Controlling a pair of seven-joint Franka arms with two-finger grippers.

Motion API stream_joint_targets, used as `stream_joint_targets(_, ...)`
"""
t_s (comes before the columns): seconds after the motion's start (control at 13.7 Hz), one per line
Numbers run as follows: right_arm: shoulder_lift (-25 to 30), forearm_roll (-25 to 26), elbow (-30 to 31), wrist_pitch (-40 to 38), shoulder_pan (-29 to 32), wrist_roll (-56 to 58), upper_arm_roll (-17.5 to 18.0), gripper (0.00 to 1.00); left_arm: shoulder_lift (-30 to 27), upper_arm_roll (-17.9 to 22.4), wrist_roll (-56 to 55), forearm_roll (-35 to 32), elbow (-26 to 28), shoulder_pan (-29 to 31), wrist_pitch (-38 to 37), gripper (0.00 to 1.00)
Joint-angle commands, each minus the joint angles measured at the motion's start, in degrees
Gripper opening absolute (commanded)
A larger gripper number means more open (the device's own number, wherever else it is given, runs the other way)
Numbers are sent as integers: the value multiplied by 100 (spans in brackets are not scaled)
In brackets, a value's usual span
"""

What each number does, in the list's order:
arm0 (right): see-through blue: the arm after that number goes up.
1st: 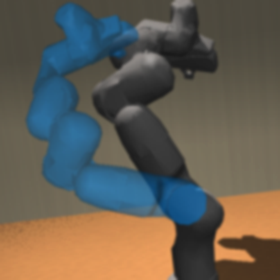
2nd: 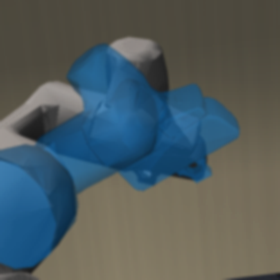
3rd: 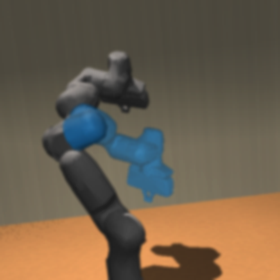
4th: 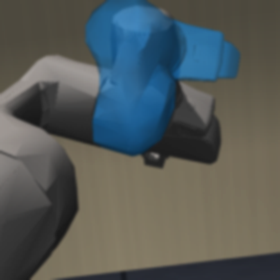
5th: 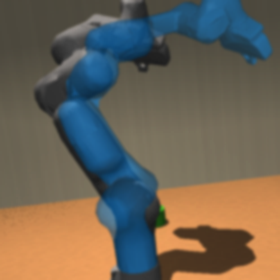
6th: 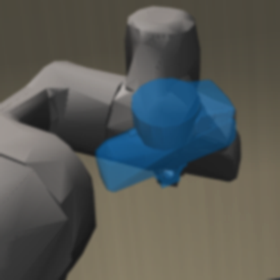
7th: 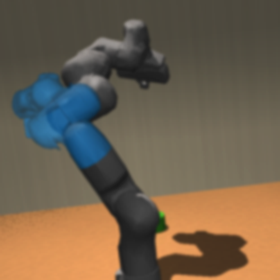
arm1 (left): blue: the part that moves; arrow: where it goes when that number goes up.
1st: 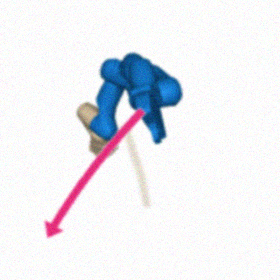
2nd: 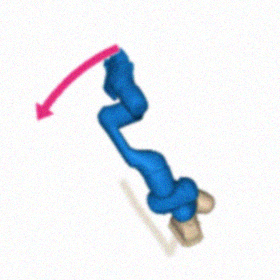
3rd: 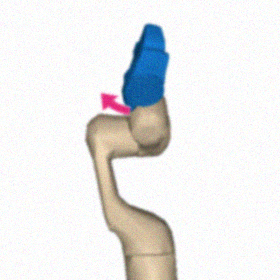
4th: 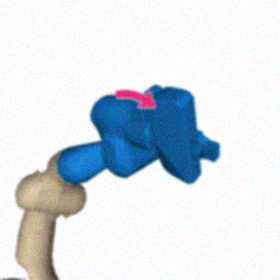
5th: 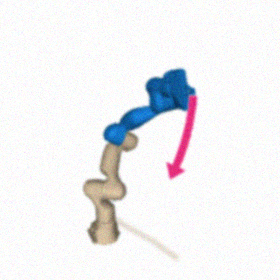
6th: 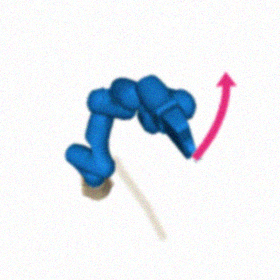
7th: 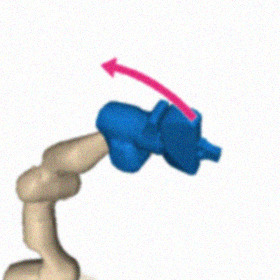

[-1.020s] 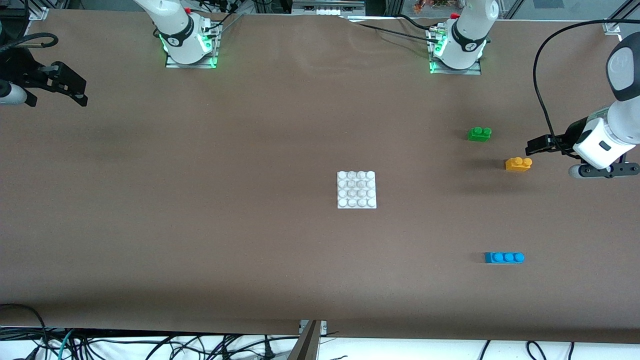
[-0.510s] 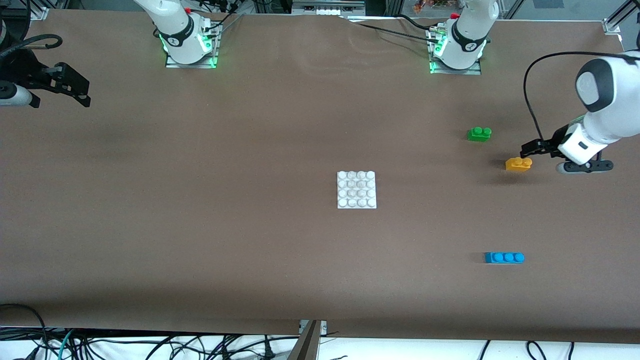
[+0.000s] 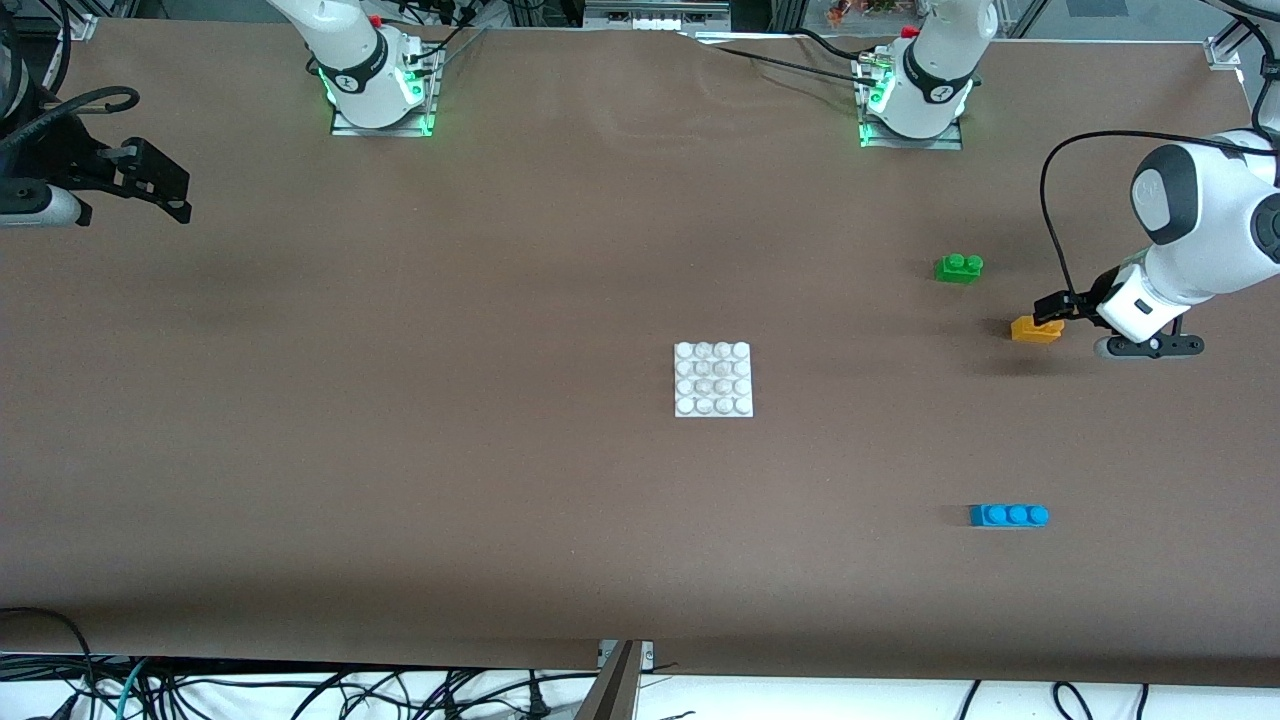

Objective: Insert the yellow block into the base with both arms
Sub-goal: 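Lower the left gripper over the yellow block and close on it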

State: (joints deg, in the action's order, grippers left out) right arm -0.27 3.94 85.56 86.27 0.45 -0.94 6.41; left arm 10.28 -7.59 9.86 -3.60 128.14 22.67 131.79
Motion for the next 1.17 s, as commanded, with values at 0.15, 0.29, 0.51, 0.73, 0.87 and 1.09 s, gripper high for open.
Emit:
stream_joint_targets(0.15, 1, -262, -66, 13, 25, -10, -123, 99, 273, -50, 217, -123, 26, 291, 285, 100)
stream_joint_targets(0.29, 9, -419, -66, -22, 25, -29, -114, 99, 378, -50, 305, -123, 26, 309, 321, 100)
stream_joint_targets(0.51, 9, -438, -66, -49, 25, 24, -114, 99, 536, -50, 314, -123, 79, 282, 513, 100)
stream_joint_targets(0.73, 0, -447, -66, -40, 25, 68, -114, 99, 650, -50, 314, -123, 334, 291, 1032, 100)
stream_joint_targets(0.87, 1, -438, -66, -49, 25, 86, -105, 99, 704, -50, 323, -446, 334, 291, 1041, 100)
stream_joint_targets(1.09, 0, -438, -66, -40, 25, 77, -114, 99, 791, -58, 174, -783, 343, 317, 1042, 100)
